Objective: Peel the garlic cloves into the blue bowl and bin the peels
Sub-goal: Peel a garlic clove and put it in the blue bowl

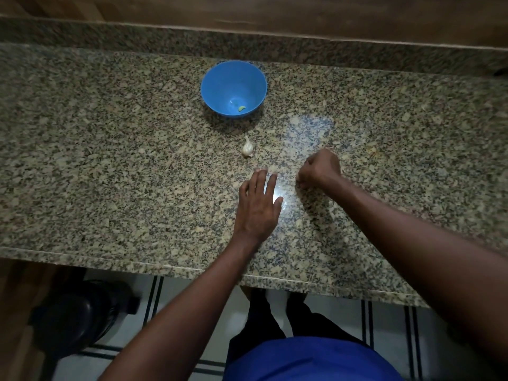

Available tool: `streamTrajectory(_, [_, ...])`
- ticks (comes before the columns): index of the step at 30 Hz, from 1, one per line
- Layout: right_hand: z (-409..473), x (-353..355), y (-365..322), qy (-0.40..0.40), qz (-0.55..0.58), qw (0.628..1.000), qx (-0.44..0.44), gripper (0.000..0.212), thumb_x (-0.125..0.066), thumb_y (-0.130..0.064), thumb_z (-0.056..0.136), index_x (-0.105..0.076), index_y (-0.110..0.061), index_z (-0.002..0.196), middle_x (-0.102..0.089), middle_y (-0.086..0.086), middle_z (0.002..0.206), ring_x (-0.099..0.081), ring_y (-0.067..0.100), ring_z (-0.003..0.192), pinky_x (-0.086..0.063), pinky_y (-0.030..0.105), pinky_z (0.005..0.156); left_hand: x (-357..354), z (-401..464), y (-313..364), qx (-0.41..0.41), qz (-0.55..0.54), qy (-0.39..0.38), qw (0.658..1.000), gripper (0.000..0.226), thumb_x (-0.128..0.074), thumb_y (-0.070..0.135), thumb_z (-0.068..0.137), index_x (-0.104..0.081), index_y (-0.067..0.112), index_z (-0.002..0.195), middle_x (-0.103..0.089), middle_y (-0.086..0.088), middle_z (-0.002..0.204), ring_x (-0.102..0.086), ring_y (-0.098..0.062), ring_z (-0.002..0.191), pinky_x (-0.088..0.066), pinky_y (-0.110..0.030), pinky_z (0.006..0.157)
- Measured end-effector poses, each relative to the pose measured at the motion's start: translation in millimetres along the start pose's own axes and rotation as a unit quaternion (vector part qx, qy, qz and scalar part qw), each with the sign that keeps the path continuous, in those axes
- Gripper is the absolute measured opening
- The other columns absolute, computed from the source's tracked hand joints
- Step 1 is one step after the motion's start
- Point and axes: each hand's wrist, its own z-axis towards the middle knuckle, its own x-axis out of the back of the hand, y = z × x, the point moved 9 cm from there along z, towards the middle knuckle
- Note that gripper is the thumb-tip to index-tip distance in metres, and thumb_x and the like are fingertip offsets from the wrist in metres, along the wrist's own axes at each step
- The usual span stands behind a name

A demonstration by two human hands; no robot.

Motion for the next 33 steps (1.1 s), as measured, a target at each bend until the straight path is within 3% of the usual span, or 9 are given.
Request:
streamTrajectory(4, [-0.1,1.8,27.8,-0.05,0.164,0.985,-0.025,0.008,-0.078,0.004,0.084,-0.071,0.008,0.081,-0.075,0.022,0.08,-0.077,0.032,0.069,-0.065,0.045,0.073,-0.3,0.6,1.3,-0.003,0.003,0.003,1.0,0.059,-0.039,0.041,0.106,-0.032,0.013,0.158,-0.03,-0.013,0.164,-0.025,-0.028,0.152,-0.025,-0.045,0.121])
streamTrajectory(9, [4.9,-2.7,19.5,-0.116,0.13,0.982,-0.07,0.014,-0.082,0.005,0.077,-0.073,0.011,0.086,-0.075,0.024,0.081,-0.077,0.031,0.069,-0.064,0.04,0.075,2.2,0.0,1.5,-0.005,0.009,0.012,1.0,0.059,-0.039,0.042,0.105,-0.033,0.013,0.157,-0.032,-0.013,0.162,-0.026,-0.029,0.152,-0.027,-0.046,0.119])
streamTrajectory(13, [8.3,-3.5,16.8,-0.13,0.096,0.98,-0.118,0.023,-0.085,0.005,0.074,-0.071,0.013,0.09,-0.075,0.026,0.083,-0.076,0.025,0.064,-0.062,0.029,0.058,4.3,0.6,2.3,-0.005,0.012,0.016,1.0,0.06,-0.04,0.041,0.104,-0.034,0.013,0.157,-0.033,-0.013,0.161,-0.026,-0.029,0.152,-0.027,-0.046,0.119])
streamTrajectory(16, [8.7,-7.8,12.1,-0.127,0.077,0.983,-0.104,0.014,-0.079,0.005,0.078,-0.067,0.002,0.083,-0.075,0.023,0.096,-0.073,0.023,0.067,-0.064,0.033,0.069,5.1,0.1,2.9,-0.006,0.01,0.02,1.0,0.06,-0.04,0.041,0.105,-0.033,0.013,0.157,-0.033,-0.013,0.161,-0.026,-0.029,0.152,-0.027,-0.046,0.118])
streamTrajectory(21, [3.5,-1.6,1.9,-0.035,0.009,0.998,-0.05,0.025,-0.089,-0.005,0.073,-0.071,0.004,0.087,-0.075,0.016,0.076,-0.074,0.021,0.055,-0.063,0.034,0.057,5.9,0.6,2.4,-0.004,-0.005,0.019,1.0,0.058,-0.045,0.04,0.104,-0.036,0.014,0.155,-0.035,-0.012,0.16,-0.028,-0.029,0.151,-0.027,-0.046,0.118])
streamTrajectory(25, [-12.2,4.2,18.0,-0.066,0.113,0.991,0.01,0.009,-0.081,0.001,0.081,-0.073,0.004,0.08,-0.076,0.021,0.082,-0.077,0.029,0.068,-0.065,0.041,0.07,15.1,4.3,0.3,0.044,-0.123,0.047,0.99,0.045,-0.056,0.037,0.101,-0.054,0.019,0.143,-0.044,-0.007,0.152,-0.033,-0.024,0.143,-0.029,-0.043,0.116])
streamTrajectory(27, [-26.1,9.9,24.2,-0.087,0.198,0.976,0.03,0.007,-0.077,0.006,0.084,-0.072,0.01,0.085,-0.074,0.03,0.091,-0.076,0.039,0.077,-0.064,0.039,0.068,23.6,4.6,-3.8,0.096,-0.248,0.056,0.962,0.032,-0.064,0.031,0.099,-0.066,0.021,0.129,-0.053,-0.002,0.138,-0.046,-0.017,0.128,-0.045,-0.04,0.107])
streamTrajectory(30, [-47.3,14.6,20.2,-0.11,0.258,0.957,0.066,0.01,-0.074,0.007,0.086,-0.069,0.014,0.092,-0.072,0.031,0.092,-0.076,0.038,0.08,-0.063,0.033,0.065,35.5,6.0,2.4,0.165,-0.497,0.012,0.852,0.017,-0.074,0.017,0.094,-0.075,0.015,0.111,-0.069,-0.001,0.111,-0.07,-0.013,0.096,-0.065,-0.038,0.08])
streamTrajectory(33, [-62.4,18.1,17.5,-0.103,0.269,0.953,0.099,0.011,-0.078,0.003,0.084,-0.071,0.009,0.09,-0.074,0.025,0.088,-0.076,0.038,0.081,-0.063,0.041,0.075,50.2,10.4,12.0,0.164,-0.518,-0.011,0.839,0.009,-0.077,0.014,0.091,-0.077,0.013,0.1,-0.077,-0.001,0.088,-0.075,-0.017,0.079,-0.065,-0.036,0.071])
